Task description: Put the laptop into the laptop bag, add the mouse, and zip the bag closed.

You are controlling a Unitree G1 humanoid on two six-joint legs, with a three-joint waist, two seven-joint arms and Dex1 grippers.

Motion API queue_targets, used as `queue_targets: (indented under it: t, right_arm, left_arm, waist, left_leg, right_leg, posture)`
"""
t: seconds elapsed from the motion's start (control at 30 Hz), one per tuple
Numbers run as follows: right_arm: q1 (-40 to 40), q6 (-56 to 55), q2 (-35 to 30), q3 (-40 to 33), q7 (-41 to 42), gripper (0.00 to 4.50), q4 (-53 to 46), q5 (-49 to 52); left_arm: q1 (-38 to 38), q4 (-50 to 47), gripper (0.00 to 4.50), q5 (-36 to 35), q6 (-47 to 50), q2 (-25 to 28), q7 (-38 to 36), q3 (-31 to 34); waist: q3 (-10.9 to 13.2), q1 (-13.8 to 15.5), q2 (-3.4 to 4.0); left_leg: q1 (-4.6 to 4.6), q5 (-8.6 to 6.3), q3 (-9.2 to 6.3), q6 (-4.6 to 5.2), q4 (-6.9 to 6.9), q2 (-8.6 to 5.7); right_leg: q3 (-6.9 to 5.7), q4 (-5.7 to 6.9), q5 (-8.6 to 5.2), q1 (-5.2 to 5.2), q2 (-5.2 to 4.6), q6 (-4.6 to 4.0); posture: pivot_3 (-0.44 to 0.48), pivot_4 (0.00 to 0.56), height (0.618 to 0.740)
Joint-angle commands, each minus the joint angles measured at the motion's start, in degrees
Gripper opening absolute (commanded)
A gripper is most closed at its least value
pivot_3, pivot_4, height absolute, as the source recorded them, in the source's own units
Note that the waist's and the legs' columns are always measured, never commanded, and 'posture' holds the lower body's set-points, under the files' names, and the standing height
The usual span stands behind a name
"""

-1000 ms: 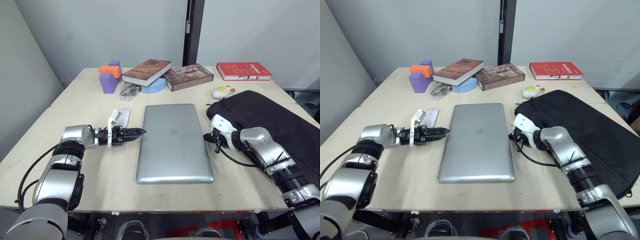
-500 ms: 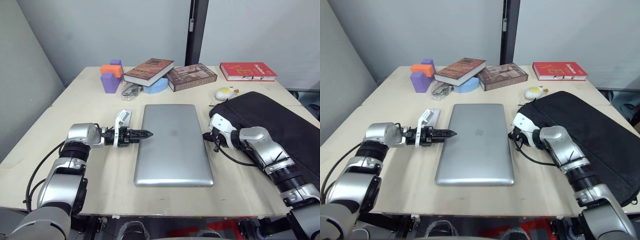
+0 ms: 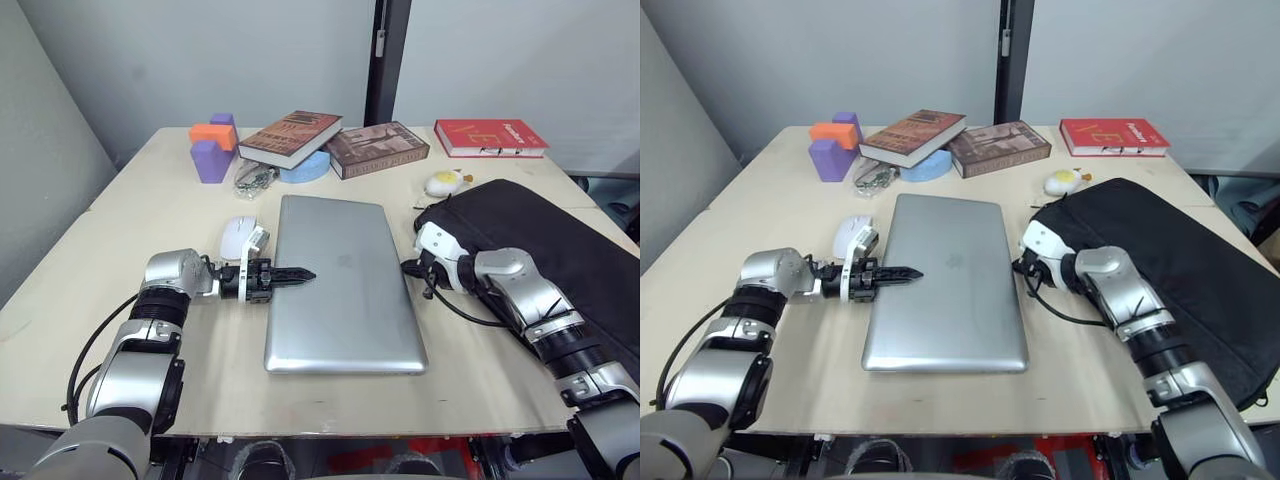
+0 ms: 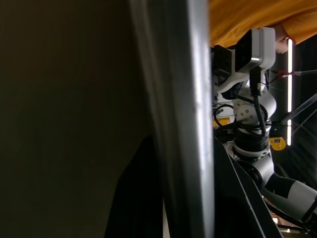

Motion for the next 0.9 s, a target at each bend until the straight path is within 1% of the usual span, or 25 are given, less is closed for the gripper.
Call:
queue_targets:
  t: [0.03,0.17,0.2,0.33,0.37,0.5,0.53,0.6,0.67,0.73,0.8,0.9]
  right_arm:
    - [-1.7,-1.5,0.4,-0.9,0.8,0.00,-1.1,1.1]
    - [-2.1,-0.5,-0.2,-3.0,1.0,0.00,-2.8,2.9]
    - [-2.1,-0.2,-0.3,-3.5,1.0,0.00,-3.2,3.4]
    - [-1.0,5.3,-2.5,-7.4,2.9,0.00,-9.2,8.6]
    - [-0.5,7.0,-3.3,-8.6,3.2,0.00,-11.2,10.1]
    - [2.5,13.4,-8.4,-17.5,3.2,0.00,-18.0,16.7]
    - [4.0,15.0,-10.4,-19.7,3.9,0.25,-19.4,18.2]
    - [7.8,19.4,-15.5,-25.4,6.6,0.83,-22.8,22.3]
    - [11.8,22.3,-19.9,-31.3,9.2,1.51,-26.1,26.4]
    - [16.2,23.7,-23.7,-37.3,11.4,2.19,-28.7,28.6]
    - [20.4,25.5,-26.7,-43.8,13.2,2.87,-30.7,30.3]
    - [24.5,27.0,-28.6,-49.3,14.1,3.91,-32.4,32.2]
  left_arm:
    - [-2.5,-1.1,0.40,0.6,-0.4,2.6,1.0,-1.1]
    - [-3.1,-3.0,0.39,-1.0,2.0,4.4,0.4,-1.6]
    - [-3.2,-3.4,0.39,-1.4,2.3,4.7,0.4,-1.8]
    - [-3.8,-5.2,0.36,-2.6,5.2,6.5,1.5,-1.8]
    - [-4.3,-5.4,0.36,-3.3,6.5,6.8,2.2,-0.6]
    - [-8.7,-5.5,0.36,-8.2,13.6,7.6,4.6,7.6]
    - [-9.2,-5.6,0.36,-9.3,15.1,7.9,5.2,8.7]
    - [-9.7,-6.0,0.36,-12.8,16.3,9.0,5.9,8.9]
    - [-9.7,-6.5,0.36,-15.2,16.5,9.6,7.3,8.9]
    - [-10.3,-5.7,0.36,-16.0,16.5,9.2,9.3,10.2]
    - [-10.5,-5.0,0.36,-16.7,16.5,8.7,11.3,10.8]
    - [-9.8,-5.6,0.36,-18.7,16.5,8.3,13.0,10.2]
  waist:
    - [0.1,0.0,-0.02]
    - [0.4,-0.2,0.01]
    - [0.5,-0.3,0.02]
    - [0.6,-0.2,0.04]
    - [0.6,0.0,0.03]
    - [0.8,0.8,-0.03]
    - [0.8,0.9,-0.03]
    - [0.8,1.5,0.01]
    - [0.8,2.0,0.04]
    - [0.8,2.6,0.05]
    - [0.8,3.0,0.05]
    - [0.8,3.2,0.05]
  left_leg:
    - [-0.01,0.00,-0.01,0.00,0.00,0.00]
    - [-0.02,0.06,-0.03,0.03,0.00,0.05]
    - [-0.02,0.17,-0.04,0.18,-0.01,0.07]
    - [-0.13,0.20,-0.16,0.19,-0.08,0.09]
    - [-0.17,0.21,-0.20,0.19,-0.09,0.09]
    - [-0.29,0.22,-0.34,0.19,-0.06,0.09]
    - [-0.36,0.22,-0.43,0.19,-0.02,0.09]
    - [-0.56,0.22,-0.60,0.20,0.03,0.07]
    - [-0.77,0.21,-0.79,0.20,0.06,0.05]
    - [-0.86,0.21,-0.88,0.19,0.07,0.04]
    - [-0.94,0.21,-0.99,0.19,0.14,0.07]
    - [-1.08,0.20,-1.22,0.20,0.46,0.08]
  right_leg:
    - [-0.01,0.00,0.00,0.00,0.00,0.00]
    - [-0.08,0.02,0.01,0.00,0.03,0.02]
    - [-0.12,0.03,0.01,0.00,0.04,0.02]
    - [-0.31,0.03,0.01,-0.02,0.05,0.02]
    - [-0.36,0.04,0.02,-0.02,0.05,0.02]
    - [-0.48,0.14,0.02,-0.02,0.04,0.04]
    - [-0.55,0.13,0.02,-0.02,0.04,0.03]
    - [-0.67,0.11,0.02,-0.02,0.04,0.03]
    - [-0.83,-0.03,0.02,-0.02,0.03,0.03]
    - [-0.93,-0.07,0.01,-0.02,0.02,0.01]
    - [-1.04,-0.04,0.00,-0.02,0.03,-0.01]
    - [-1.19,0.05,-0.08,-0.02,0.02,-0.15]
  posture:
    - [0.000,0.150,0.740]
    - [0.000,0.150,0.740]
    - [0.000,0.150,0.740]
    - [0.000,0.150,0.740]
    - [0.000,0.150,0.740]
    - [0.000,0.150,0.740]
    - [0.000,0.150,0.740]
    - [0.000,0.150,0.740]
    - [0.000,0.150,0.740]
    - [0.000,0.150,0.740]
    - [0.000,0.150,0.740]
    - [0.000,0.150,0.740]
